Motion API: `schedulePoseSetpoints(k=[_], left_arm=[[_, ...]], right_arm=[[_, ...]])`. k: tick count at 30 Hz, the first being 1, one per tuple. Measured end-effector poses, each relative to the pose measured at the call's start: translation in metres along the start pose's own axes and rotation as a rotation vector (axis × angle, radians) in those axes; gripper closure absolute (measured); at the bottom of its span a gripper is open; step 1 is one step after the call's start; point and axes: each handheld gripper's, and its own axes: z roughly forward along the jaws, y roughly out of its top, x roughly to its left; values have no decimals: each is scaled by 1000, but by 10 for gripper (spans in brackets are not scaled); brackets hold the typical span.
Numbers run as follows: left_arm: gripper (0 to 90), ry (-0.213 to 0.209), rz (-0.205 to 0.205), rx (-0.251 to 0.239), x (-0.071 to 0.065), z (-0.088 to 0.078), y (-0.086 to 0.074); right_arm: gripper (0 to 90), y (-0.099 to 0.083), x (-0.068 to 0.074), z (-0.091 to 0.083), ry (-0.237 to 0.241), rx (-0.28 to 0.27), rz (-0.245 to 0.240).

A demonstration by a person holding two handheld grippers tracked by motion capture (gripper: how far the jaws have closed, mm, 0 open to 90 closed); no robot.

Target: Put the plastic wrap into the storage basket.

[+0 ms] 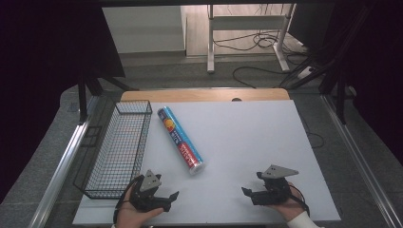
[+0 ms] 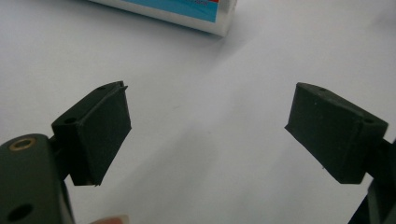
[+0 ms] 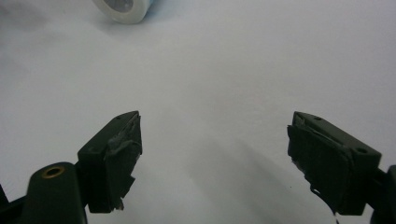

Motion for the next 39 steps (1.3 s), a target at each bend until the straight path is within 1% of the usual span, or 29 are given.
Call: schedulePoseSetpoints(k=[3,6,12,14,16,23,26,28,31,32,35,36,37,38,39], left_arm=[[134,-2,4,2,-1,0,0],[136,-5,3,4,-1,1,0],[136,-6,9,6,-2,1,0],[136,-8,8,9,-2,2,0],[136,-8,7,7,-2,1,0],[137,-11,7,10,-2,2,0],[137,-13,10,13,-3,2,0],[137,-13,14,17,-3,2,0],[137,-16,14,18,-4,3,0],[137,-21,18,18,-4,3,0],[136,-21,23,20,-5,4,0],[136,-21,24,20,-5,4,0],[136,-23,23,21,-5,4,1],[136,-23,21,21,-5,4,1],[136,-23,21,21,-5,4,1]], right_arm=[[167,0,1,1,2,5,-1],[165,-1,1,1,-5,1,-4],[182,1,1,-1,2,5,9],[189,3,0,-2,8,14,31],[191,3,0,-2,10,19,37],[194,7,1,0,16,32,37],[196,10,1,0,15,35,49],[196,10,1,0,15,37,48],[197,14,1,0,10,37,59],[196,18,1,0,4,36,74],[196,23,0,0,4,33,67],[195,29,1,-1,-2,26,62],[195,29,1,-1,-2,26,62],[197,37,1,0,-6,14,58],[197,37,1,0,-6,14,58]])
